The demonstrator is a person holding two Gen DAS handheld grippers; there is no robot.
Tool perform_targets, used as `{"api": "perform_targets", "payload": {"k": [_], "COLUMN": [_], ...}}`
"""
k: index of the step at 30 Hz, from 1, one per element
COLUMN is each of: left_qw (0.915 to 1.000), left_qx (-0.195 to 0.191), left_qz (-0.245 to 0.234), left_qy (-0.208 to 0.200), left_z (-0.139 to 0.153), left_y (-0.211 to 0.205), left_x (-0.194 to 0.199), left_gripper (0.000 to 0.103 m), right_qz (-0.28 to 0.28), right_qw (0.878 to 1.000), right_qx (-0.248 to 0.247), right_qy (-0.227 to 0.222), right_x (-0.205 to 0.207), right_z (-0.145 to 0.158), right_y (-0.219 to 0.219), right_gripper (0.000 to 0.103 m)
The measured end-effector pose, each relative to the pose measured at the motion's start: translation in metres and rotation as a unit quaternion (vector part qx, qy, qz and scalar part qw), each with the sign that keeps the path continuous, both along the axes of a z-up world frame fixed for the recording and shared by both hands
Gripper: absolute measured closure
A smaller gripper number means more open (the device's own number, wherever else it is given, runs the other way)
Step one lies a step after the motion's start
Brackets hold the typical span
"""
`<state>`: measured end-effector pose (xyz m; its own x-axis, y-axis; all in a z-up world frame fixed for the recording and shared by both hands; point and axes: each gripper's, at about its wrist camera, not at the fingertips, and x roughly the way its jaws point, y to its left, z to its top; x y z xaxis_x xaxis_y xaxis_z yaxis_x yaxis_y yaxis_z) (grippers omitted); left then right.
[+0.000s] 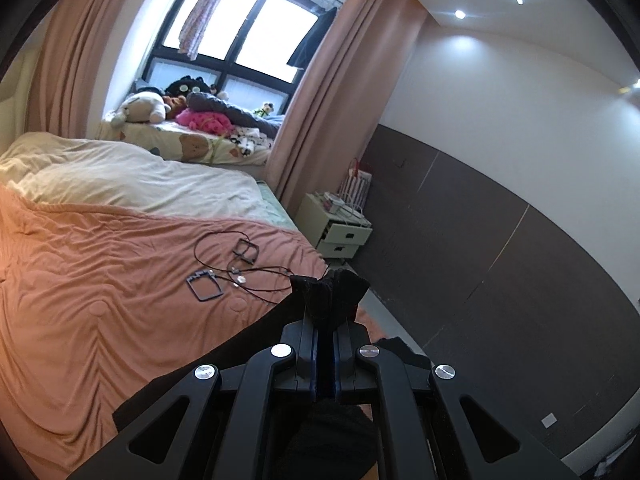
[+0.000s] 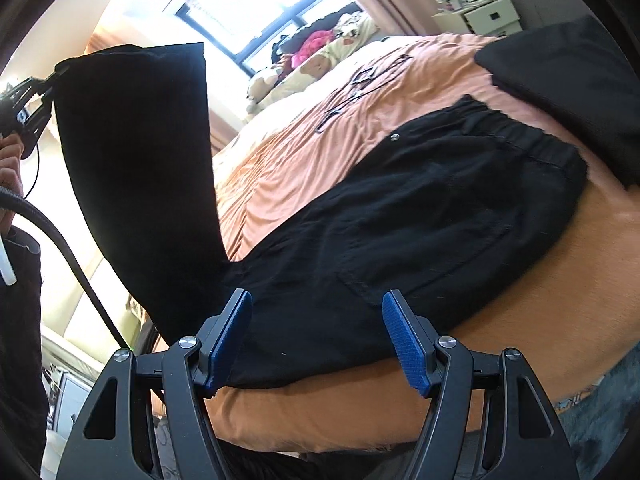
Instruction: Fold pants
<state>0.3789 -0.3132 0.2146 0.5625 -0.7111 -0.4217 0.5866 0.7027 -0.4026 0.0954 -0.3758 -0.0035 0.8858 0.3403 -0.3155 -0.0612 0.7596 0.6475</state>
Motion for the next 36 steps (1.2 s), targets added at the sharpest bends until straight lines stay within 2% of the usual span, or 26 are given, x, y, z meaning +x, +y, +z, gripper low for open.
{"api": "perform_targets", "payload": {"k": [7,13,24,28,29,31,33,36], "left_qw": [0.9985,0.9947,0.9829,0.9752,0.9724,0.9678,0.966,0.9641], "left_qx": [0.022,0.041,0.059,0.077,0.084,0.091,0.088,0.083], "left_qz": [-0.046,-0.084,-0.134,-0.151,-0.156,-0.162,-0.165,-0.17], "left_qy": [0.018,0.044,0.112,0.143,0.152,0.17,0.179,0.187], "left_z": [-0.023,-0.057,-0.134,-0.165,-0.173,-0.187,-0.197,-0.209], "left_y": [-0.069,-0.115,-0.163,-0.177,-0.18,-0.181,-0.176,-0.166], "left_x": [-0.009,-0.014,-0.02,-0.023,-0.022,-0.021,-0.023,-0.026], "left_gripper": [0.098,0.098,0.098,0.095,0.09,0.071,0.038,0.025], "right_qz": [-0.025,-0.042,-0.054,-0.056,-0.056,-0.058,-0.061,-0.068], "right_qw": [0.999,0.999,0.997,0.997,0.997,0.997,0.997,0.997], "right_qx": [0.021,0.034,0.05,0.052,0.051,0.048,0.044,0.038], "right_qy": [0.001,0.003,0.016,0.02,0.021,0.022,0.023,0.024], "right_x": [-0.023,-0.037,-0.05,-0.051,-0.051,-0.052,-0.05,-0.05], "right_z": [-0.011,-0.019,-0.029,-0.03,-0.03,-0.028,-0.026,-0.023], "right_y": [-0.03,-0.05,-0.061,-0.063,-0.064,-0.065,-0.065,-0.067], "right_gripper": [0.036,0.036,0.036,0.036,0.036,0.036,0.036,0.036]}}
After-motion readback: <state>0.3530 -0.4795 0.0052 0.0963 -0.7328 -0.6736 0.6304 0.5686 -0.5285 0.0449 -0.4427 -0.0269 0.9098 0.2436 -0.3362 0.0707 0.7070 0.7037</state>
